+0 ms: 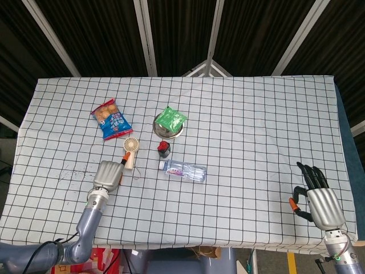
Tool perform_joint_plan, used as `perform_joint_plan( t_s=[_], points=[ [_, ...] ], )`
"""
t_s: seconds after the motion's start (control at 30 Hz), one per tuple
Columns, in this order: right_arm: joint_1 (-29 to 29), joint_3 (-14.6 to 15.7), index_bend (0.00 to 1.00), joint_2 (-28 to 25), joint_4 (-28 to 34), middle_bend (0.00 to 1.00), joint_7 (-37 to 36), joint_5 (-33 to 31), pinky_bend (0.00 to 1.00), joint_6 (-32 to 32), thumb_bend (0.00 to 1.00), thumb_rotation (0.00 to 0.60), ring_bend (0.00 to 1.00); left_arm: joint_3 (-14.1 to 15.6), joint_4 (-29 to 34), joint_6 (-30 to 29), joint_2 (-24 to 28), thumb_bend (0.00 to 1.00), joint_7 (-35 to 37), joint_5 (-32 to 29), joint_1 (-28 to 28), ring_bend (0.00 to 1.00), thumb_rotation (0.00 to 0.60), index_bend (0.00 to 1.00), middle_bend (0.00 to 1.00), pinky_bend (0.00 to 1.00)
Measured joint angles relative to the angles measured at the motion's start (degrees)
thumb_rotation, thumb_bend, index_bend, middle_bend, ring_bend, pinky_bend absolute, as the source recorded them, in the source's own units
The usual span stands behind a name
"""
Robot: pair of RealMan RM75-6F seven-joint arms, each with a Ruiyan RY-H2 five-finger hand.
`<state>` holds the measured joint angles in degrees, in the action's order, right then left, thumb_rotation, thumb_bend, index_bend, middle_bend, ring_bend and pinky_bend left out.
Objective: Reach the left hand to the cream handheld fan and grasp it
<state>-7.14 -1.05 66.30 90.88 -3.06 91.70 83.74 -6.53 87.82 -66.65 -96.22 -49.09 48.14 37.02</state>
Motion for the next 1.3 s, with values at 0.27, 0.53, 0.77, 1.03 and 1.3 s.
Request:
perform_joint_plan(
  t_s=[0.27, 0.53, 0.77, 1.03, 1.3],
  points=[
    [0.0, 0.0, 0.0, 0.0, 0.0, 0.0, 0.0, 0.0, 0.0, 0.0, 0.4, 0.6, 0.0, 0.3, -0.7, 0.0, -0.4, 0.91, -0.2, -0.9, 0.3, 0.8, 0.6, 0.05, 0.89, 0.86],
    [0.0, 0.0, 0.0, 0.0, 0.1, 0.0, -0.1, 0.1, 0.0, 0.1, 0.4, 0.6, 0.0, 1.0, -1.9, 0.7, -1.3, 0.91, -0.3, -1.5, 0.5, 0.79, 0.6, 0.06, 0.89, 0.86],
    [0.1, 0.0, 0.0, -0.1, 0.0, 0.0, -0.6, -0.1, 0.0, 0.1, 0.4, 0.6, 0.0, 1.7, -2.7, 0.9, -2.0, 0.92, -0.4, -2.0, 0.4, 0.79, 0.6, 0.07, 0.89, 0.86],
    [0.1, 0.0, 0.0, 0.0, -0.1, 0.0, -0.6, -0.1, 0.0, 0.1, 0.4, 0.6, 0.0, 0.7, -1.7, -0.5, -1.3, 0.89, 2.4, 0.5, 0.1, 0.76, 0.6, 0.04, 0.86, 0.86],
    [0.1, -0.1, 0.0, -0.1, -0.3, 0.0, -0.9, -0.2, 0.0, 0.3, 0.4, 0.6, 0.0, -1.0, 2.8, -5.1, 1.8, 0.48, 8.1, 7.1, -1.3, 0.45, 0.6, 0.0, 0.47, 0.57]
  ],
)
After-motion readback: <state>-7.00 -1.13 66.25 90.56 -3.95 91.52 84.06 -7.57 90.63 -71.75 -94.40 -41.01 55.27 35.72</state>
